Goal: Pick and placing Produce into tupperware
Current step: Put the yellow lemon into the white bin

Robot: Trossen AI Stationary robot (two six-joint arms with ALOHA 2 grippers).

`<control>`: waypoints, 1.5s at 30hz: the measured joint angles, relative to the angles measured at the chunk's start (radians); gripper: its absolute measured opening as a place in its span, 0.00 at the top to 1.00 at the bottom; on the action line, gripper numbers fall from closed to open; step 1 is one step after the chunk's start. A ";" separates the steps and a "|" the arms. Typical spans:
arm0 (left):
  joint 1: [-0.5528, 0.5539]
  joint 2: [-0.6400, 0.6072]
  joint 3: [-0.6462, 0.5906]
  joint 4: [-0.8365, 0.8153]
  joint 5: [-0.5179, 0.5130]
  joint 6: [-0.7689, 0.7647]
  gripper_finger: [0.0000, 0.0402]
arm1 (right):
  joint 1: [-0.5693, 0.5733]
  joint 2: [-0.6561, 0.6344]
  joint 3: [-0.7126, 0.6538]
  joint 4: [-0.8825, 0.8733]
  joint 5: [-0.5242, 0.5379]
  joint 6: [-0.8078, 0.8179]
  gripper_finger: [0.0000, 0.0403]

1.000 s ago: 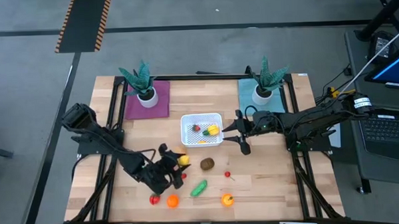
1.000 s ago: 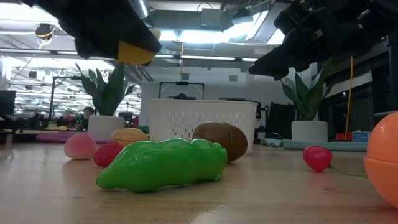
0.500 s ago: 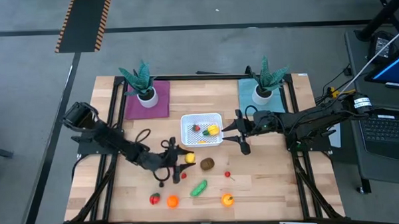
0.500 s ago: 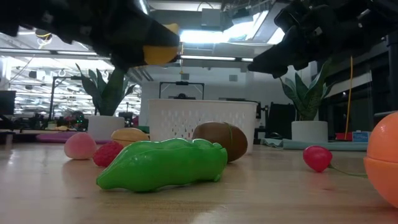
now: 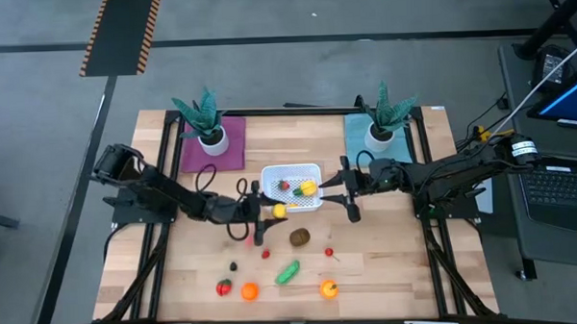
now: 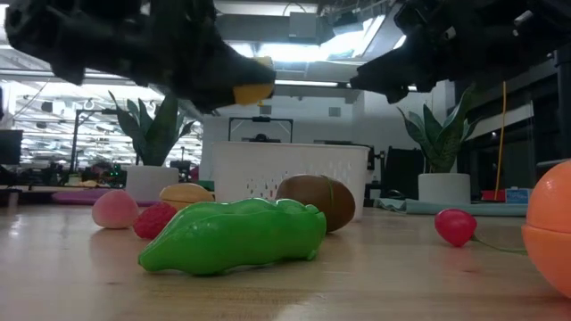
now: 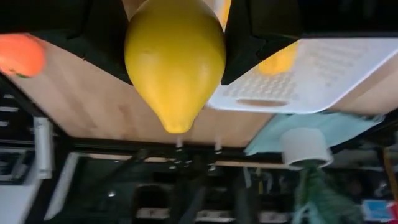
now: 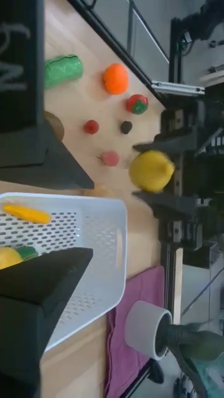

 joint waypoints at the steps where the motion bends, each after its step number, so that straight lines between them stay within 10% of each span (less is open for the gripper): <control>1: 0.015 0.000 -0.002 -0.003 0.001 -0.008 0.51 | 0.000 0.000 0.000 0.005 0.021 0.007 0.60; 7: 0.114 0.000 -0.005 -0.001 0.090 -0.011 0.51 | -0.002 0.000 0.000 0.013 0.135 0.007 0.60; 31: 0.493 0.000 -0.005 0.004 0.586 0.011 0.51 | -0.148 0.072 0.000 0.004 0.034 0.003 0.60; 45: 0.501 0.000 -0.004 -0.035 0.616 -0.019 0.51 | -0.148 0.072 0.000 0.021 0.026 -0.025 0.60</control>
